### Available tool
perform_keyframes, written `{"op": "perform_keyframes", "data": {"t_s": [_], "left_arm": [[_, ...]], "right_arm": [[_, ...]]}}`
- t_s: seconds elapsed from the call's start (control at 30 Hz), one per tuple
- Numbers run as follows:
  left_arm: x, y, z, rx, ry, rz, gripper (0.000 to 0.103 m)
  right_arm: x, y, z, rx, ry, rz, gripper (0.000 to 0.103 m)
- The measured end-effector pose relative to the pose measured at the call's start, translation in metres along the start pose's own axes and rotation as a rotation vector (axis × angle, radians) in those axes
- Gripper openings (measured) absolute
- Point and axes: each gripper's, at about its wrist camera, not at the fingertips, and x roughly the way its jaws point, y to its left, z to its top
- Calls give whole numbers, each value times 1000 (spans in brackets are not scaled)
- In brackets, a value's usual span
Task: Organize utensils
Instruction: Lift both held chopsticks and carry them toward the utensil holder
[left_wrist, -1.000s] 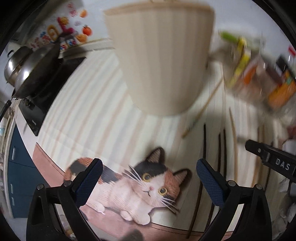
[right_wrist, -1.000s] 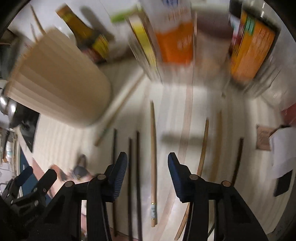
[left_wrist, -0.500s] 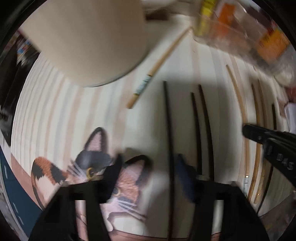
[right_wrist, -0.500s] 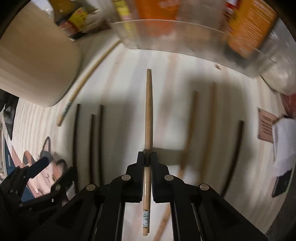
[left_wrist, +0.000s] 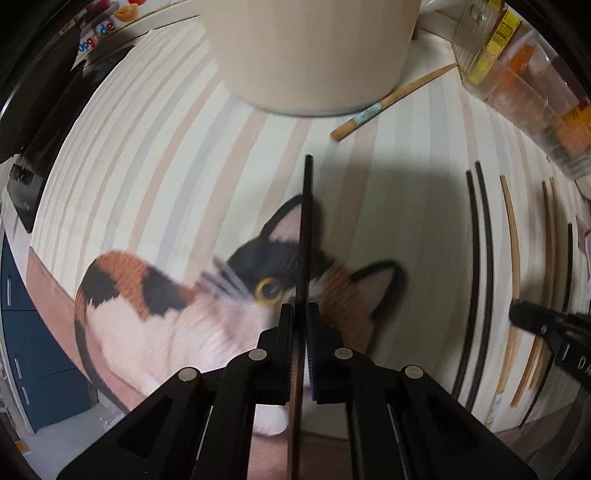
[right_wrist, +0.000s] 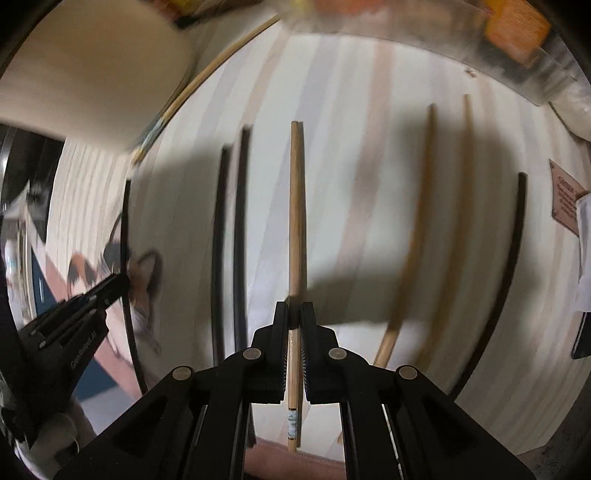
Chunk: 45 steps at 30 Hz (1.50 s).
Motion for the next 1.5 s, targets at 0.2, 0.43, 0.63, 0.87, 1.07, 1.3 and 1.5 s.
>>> {"op": "perform_keyframes", "data": {"t_s": [0.2, 0.43, 0.63, 0.87, 1.07, 1.3, 1.5], "left_arm": [[-1, -2, -5, 5, 4, -6, 4], [0, -3, 15, 19, 19, -34, 4], [3, 7, 31, 12, 42, -101, 5], [5, 23, 40, -9, 41, -137, 4], [2, 18, 41, 7, 22, -83, 3], [-27, 26, 29, 0, -29, -90, 3], [-66, 34, 17, -16, -111, -114, 3]], "right_arm": [[5, 8, 13, -27, 53, -44, 7], [14, 28, 30, -91, 127, -136, 7], [23, 53, 46, -97, 168, -176, 8], [29, 50, 53, -77, 167, -157, 7], [12, 30, 32, -44, 94, -115, 7], [-2, 26, 6, -13, -14, -79, 6], [-32, 27, -12, -5, -125, -30, 6]]}}
